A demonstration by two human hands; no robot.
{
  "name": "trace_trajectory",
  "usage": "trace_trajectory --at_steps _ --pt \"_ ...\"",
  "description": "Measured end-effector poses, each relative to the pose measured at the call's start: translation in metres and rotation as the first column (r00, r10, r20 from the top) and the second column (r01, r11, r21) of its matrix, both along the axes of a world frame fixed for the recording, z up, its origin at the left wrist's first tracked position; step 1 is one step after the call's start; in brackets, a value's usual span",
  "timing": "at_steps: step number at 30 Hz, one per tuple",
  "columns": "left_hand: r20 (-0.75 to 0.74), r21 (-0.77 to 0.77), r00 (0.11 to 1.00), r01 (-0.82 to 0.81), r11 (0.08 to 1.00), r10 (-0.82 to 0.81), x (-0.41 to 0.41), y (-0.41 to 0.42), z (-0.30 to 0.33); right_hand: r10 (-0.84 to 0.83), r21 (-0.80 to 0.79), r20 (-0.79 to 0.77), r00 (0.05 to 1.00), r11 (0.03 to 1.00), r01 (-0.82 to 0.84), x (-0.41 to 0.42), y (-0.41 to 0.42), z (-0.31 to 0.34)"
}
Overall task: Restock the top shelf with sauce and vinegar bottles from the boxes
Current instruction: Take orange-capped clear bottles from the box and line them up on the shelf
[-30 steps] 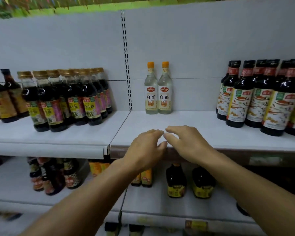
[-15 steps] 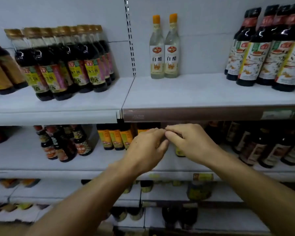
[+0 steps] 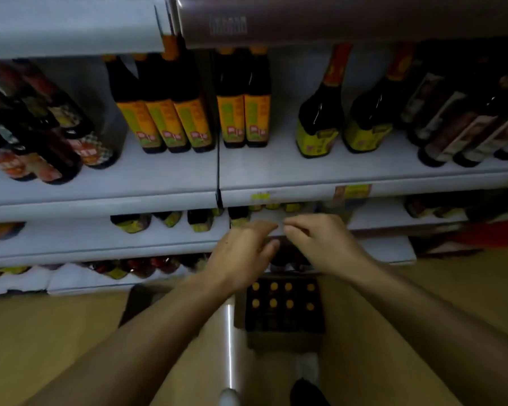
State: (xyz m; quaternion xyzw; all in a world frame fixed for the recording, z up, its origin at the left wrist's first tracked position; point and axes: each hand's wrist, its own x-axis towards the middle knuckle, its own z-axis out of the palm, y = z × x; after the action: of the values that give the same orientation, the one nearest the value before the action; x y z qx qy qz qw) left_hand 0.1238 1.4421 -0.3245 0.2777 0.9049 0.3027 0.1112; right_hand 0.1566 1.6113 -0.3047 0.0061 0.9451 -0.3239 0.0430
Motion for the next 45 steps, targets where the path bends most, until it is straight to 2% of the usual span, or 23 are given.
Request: trace_trajectory --at_steps 6,15,18,24,30,37,39,41,45 --pt "0.176 -0.06 0.981 -0.069 0.996 0.079 0.013 -0.009 -0.096 -0.061 -0.028 0.197 0.979 0.997 0.067 0.01 -0.002 -0.102" --pt "0.392 -0.13 0.898 -0.16 0.978 0.199 0.025 -0.014 -0.249 -0.052 -0.041 0.365 0.929 0.997 0.072 0.015 0.001 -0.274" --pt "0.432 -0.172 0.872 -0.17 0.97 0.23 0.033 -0.016 -0.31 -0.011 -0.037 0.418 0.908 0.999 0.029 0.02 -0.003 -0.344" --pt "0.519 -0.205 0.8 -0.225 0.952 0.301 0.052 -0.021 -0.411 0.029 0.109 0.543 0.839 0.989 -0.104 0.023 -0.024 -0.47" --pt "0.553 -0.213 0.785 -0.192 0.958 0.28 0.063 -0.025 -0.496 0.128 0.162 0.482 0.867 0.959 -0.231 0.006 -0.048 -0.58" --pt "0.54 -0.171 0.8 -0.201 0.965 0.262 0.065 -0.029 -0.554 0.252 0.437 0.501 0.828 0.752 -0.493 -0.017 -0.068 -0.653" --pt "0.543 -0.17 0.797 -0.203 0.964 0.263 0.067 -0.032 -0.562 0.274 0.499 0.487 0.83 0.692 -0.521 -0.019 -0.073 -0.656" --pt "0.546 -0.175 0.794 -0.203 0.963 0.267 0.069 -0.033 -0.568 0.297 0.592 0.397 0.868 0.64 -0.49 -0.023 -0.075 -0.653" --pt "0.544 -0.183 0.79 -0.216 0.959 0.282 0.069 -0.035 -0.568 0.383 0.53 0.505 0.773 0.569 -0.628 -0.029 -0.07 -0.653"
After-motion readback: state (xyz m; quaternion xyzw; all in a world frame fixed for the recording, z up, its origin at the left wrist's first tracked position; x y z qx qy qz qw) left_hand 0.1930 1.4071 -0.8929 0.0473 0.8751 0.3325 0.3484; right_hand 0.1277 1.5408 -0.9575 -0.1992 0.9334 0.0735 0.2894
